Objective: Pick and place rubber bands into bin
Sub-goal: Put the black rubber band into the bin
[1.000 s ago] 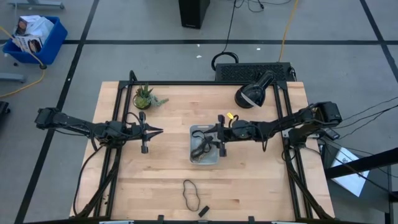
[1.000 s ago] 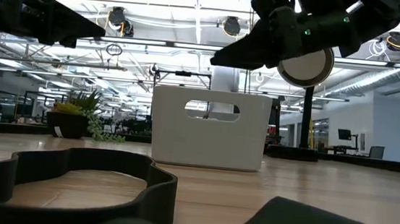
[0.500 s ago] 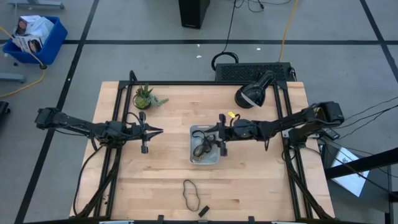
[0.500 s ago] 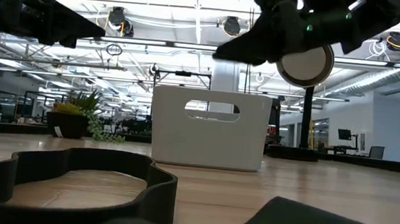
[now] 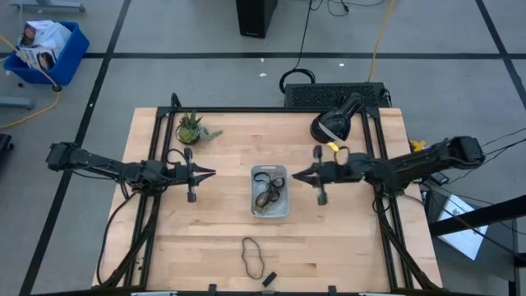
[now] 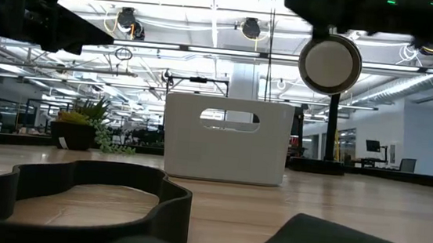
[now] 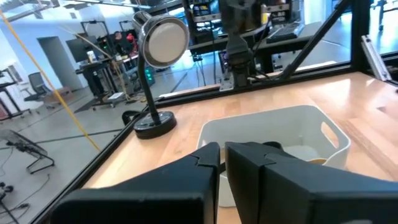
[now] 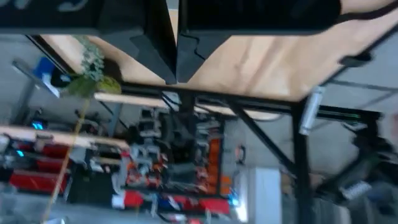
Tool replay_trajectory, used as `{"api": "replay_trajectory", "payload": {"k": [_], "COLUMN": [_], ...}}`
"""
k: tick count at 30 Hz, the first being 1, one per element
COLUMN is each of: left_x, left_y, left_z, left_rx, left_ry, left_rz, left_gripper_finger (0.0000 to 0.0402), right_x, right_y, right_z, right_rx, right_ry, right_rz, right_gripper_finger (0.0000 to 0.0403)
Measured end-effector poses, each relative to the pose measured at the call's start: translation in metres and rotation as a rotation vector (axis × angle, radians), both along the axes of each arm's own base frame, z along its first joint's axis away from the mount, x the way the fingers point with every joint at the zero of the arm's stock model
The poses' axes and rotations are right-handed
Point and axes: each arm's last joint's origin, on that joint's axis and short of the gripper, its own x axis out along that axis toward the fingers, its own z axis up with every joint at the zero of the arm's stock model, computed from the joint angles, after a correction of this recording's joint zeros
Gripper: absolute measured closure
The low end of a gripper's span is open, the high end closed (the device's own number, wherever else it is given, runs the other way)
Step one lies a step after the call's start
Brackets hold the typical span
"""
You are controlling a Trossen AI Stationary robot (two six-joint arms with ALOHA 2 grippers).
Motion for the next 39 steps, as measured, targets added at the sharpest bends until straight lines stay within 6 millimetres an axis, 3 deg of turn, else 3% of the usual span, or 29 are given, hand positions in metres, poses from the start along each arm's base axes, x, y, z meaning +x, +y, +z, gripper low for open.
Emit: {"api": "replay_trajectory", "payload": {"k": [6, 16, 20, 29, 39], "left_x": [0.000, 0.000, 0.000, 0.000, 0.000], "left_y": [0.000, 0.000, 0.000, 0.000, 0.000], "left_z": [0.000, 0.000, 0.000, -0.001, -0.002], "left_rx": [-0.001, -0.007, -0.008, -0.018, -0.105], "left_ry": [0.000, 0.003, 0.004, 0.003, 0.003], "left_rz": [0.010, 0.011, 0.011, 0.011, 0.014], "left_gripper_finger": [0.0371, 0.0371, 0.0371, 0.0371, 0.0371], "right_x": [-0.039, -0.080, -0.088, -0.107, -0.109], "right_y": [-0.006, -0.010, -0.006, -0.008, -0.007], "right_z": [-0.009, 0.001, -0.002, -0.028, -0.042], "right_rx": [0.044, 0.049, 0.048, 0.075, 0.052], "right_ry": [-0.124, -0.106, -0.102, -0.171, -0.142], "right_rz": [-0.083, -0.106, -0.076, -0.111, -0.088], "right_gripper_finger": [0.0402, 0.0402, 0.0403, 0.0403, 0.0403]}}
